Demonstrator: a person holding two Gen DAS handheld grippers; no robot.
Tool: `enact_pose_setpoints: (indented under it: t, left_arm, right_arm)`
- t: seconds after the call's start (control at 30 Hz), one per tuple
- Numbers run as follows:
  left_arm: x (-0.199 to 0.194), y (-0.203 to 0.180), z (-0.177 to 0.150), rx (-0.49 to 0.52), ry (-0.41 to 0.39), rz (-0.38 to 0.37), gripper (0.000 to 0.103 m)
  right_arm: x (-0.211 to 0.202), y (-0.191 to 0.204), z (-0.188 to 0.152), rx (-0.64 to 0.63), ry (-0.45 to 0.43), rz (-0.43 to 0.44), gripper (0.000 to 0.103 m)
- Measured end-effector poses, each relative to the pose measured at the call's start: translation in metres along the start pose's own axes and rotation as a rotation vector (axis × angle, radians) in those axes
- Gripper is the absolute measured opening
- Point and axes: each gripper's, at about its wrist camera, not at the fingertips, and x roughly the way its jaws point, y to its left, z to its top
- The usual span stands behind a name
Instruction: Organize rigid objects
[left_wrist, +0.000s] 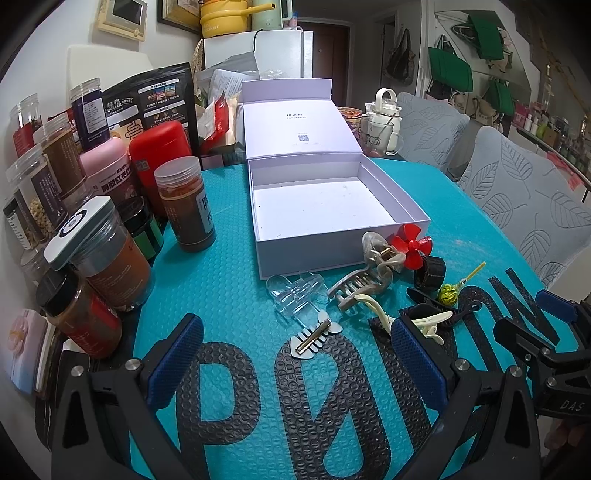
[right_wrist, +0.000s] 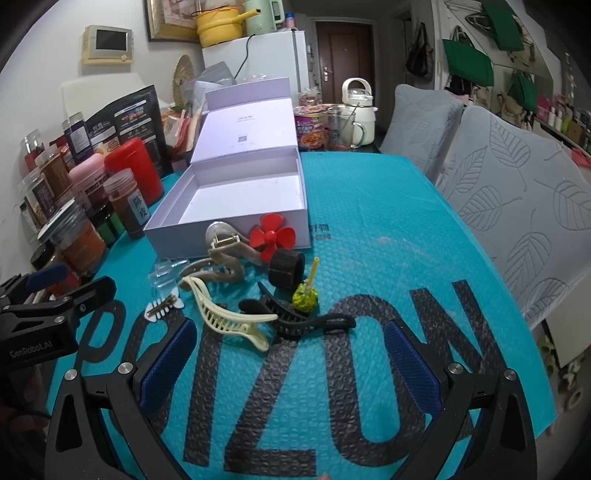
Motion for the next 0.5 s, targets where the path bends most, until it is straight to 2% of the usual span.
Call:
enact_pose_setpoints:
  t: [0.5]
  left_arm:
    - [-0.0052,-0.0044,-0.003,0.009,0.003,0.0,0.103]
  right_arm:
    - [-0.0037,0.0005,-0.0032,-0.007,-0.005,0.001,0.103]
